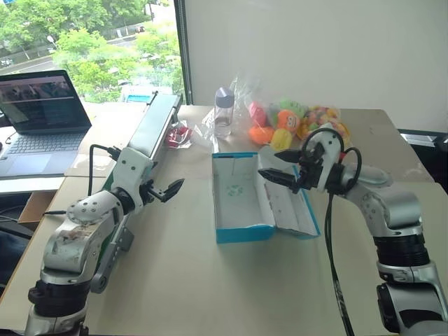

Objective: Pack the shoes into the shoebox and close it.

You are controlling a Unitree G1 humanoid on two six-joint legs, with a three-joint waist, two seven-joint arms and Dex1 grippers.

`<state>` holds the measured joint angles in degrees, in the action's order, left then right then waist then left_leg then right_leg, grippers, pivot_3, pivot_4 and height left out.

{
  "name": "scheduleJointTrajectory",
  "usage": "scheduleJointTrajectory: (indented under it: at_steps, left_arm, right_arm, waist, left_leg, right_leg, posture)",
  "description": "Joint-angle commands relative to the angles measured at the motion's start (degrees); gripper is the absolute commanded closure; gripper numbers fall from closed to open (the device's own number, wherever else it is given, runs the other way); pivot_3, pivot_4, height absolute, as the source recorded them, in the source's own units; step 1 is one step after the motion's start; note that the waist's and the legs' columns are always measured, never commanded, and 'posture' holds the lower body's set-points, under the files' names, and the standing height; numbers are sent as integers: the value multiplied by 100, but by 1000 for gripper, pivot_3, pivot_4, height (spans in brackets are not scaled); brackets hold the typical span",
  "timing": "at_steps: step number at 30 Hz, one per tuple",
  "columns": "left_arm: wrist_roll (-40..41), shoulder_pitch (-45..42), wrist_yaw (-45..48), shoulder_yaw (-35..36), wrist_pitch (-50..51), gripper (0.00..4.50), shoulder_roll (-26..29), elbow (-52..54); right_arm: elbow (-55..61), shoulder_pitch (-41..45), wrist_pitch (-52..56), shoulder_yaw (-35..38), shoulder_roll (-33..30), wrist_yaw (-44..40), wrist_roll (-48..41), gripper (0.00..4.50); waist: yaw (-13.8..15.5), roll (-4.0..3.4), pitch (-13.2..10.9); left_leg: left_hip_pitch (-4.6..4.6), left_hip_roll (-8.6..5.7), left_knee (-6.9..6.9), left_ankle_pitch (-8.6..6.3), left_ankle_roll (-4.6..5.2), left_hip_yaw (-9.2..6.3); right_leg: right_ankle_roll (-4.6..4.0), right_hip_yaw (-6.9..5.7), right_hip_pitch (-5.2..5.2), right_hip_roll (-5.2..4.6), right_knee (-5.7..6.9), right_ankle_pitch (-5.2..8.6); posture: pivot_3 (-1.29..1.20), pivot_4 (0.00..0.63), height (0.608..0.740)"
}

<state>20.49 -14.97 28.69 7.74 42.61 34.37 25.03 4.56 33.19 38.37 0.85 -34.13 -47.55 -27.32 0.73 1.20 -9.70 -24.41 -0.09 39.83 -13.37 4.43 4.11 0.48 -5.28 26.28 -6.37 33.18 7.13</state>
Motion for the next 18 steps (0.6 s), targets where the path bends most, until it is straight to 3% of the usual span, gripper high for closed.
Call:
scheduleJointTrajectory:
  at_steps: [1,8,12,18]
  left_arm:
    - [181,5,-1,130,45,0,-50,187]
    - [-314,-335,-1095,628,-207,0,-435,-428]
    - [-701,-352,-1493,576,-335,0,-483,-520]
    - [-479,-397,-1116,368,-418,0,-536,-350]
  right_arm:
    - [187,38,55,140,-30,1,-94,52]
    - [-213,398,-677,148,329,623,475,52]
    - [-476,446,-1240,71,564,1043,908,52]
    - [-491,524,-638,86,521,298,327,52]
  waist:
    - [1,0,0]
    - [-9,1,-1]
    - [-5,1,0]
    - [10,1,-1]
  left_leg:
    - [0,0,0,0,0,0]
    - [2,0,1,4,-6,1]
    - [6,1,-1,5,-9,1]
    - [0,-2,-3,5,-3,3]
  right_leg:
    - [0,0,0,0,0,0]
    - [-3,0,0,2,3,-4]
    - [-4,0,-2,3,3,-5]
    - [-8,1,-1,1,-2,-6]
  posture:
    - [0,150,740]
    - [0,150,740]
    - [0,150,740]
    - [0,150,740]
